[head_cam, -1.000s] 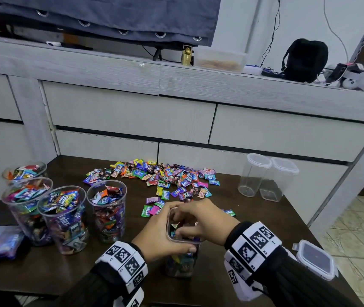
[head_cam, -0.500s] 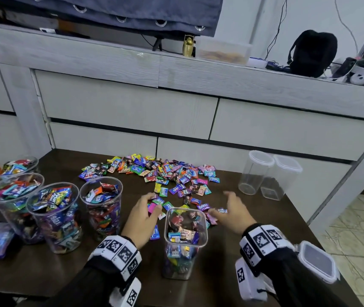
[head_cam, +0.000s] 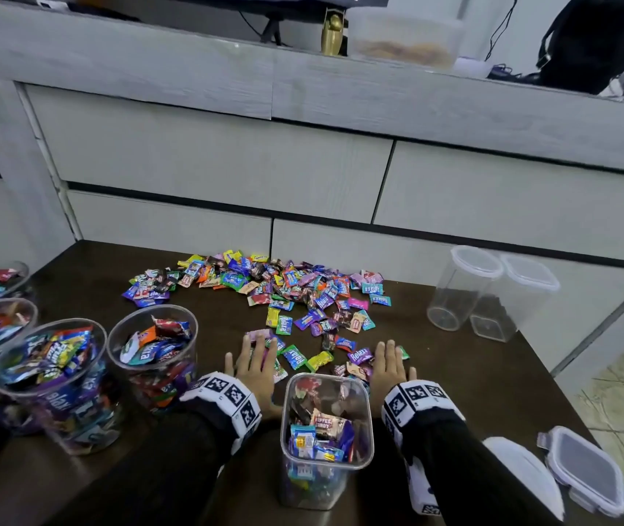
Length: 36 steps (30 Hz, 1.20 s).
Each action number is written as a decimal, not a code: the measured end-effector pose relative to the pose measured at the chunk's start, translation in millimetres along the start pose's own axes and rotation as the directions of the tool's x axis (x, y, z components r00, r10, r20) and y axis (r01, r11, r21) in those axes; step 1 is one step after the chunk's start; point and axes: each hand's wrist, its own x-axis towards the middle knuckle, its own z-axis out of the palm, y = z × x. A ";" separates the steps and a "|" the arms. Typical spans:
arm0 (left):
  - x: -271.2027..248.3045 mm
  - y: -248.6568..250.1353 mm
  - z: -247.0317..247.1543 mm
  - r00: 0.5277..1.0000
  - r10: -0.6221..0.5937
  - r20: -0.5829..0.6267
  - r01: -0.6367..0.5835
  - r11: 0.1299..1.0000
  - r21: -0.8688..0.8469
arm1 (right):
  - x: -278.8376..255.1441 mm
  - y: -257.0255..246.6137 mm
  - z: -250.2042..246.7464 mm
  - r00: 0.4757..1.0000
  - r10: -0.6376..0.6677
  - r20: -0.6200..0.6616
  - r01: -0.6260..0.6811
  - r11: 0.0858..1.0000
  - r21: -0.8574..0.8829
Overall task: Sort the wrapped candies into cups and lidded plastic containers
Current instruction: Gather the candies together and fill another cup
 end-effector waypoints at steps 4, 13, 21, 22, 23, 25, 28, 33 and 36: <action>11.0 6.5 6.1 0.991 0.055 -0.124 -0.043 0.994 0.099 | 11.1 -2.1 -11.9 0.990 -0.131 0.046 0.134 0.990 -0.046; 39.9 23.8 -38.2 0.993 0.117 0.015 -0.117 0.993 0.031 | 47.3 -30.6 -27.5 0.965 -0.242 0.105 0.252 0.964 -0.089; 74.0 27.1 -58.5 0.993 0.116 0.019 -0.116 0.993 0.003 | 87.0 -46.5 -39.4 0.953 -0.265 0.148 0.277 0.958 -0.070; 77.7 27.5 -58.5 0.991 0.132 0.014 -0.132 0.991 0.008 | 88.7 -48.4 -41.4 0.935 -0.320 0.149 0.335 0.939 -0.082; 80.0 27.9 -57.7 0.989 0.149 -0.002 -0.149 0.989 0.018 | 88.8 -50.1 -43.0 0.916 -0.374 0.143 0.391 0.914 -0.111; 82.0 28.4 -54.9 0.981 0.181 -0.064 -0.176 0.982 0.070 | 86.0 -52.8 -45.4 0.886 -0.452 0.103 0.464 0.864 -0.198; 80.8 28.9 -53.2 0.964 0.198 -0.179 -0.173 0.974 0.147 | 79.9 -58.3 -46.3 0.859 -0.512 0.022 0.500 0.828 -0.253; 75.0 37.4 -61.6 0.965 0.184 -0.185 -0.165 0.980 0.113 | 71.8 -67.3 -48.1 0.853 -0.518 0.065 0.522 0.847 -0.102; 71.3 39.2 -66.5 0.972 0.203 -0.121 -0.199 0.979 0.047 | 67.8 -69.0 -49.4 0.851 -0.519 0.077 0.525 0.846 -0.096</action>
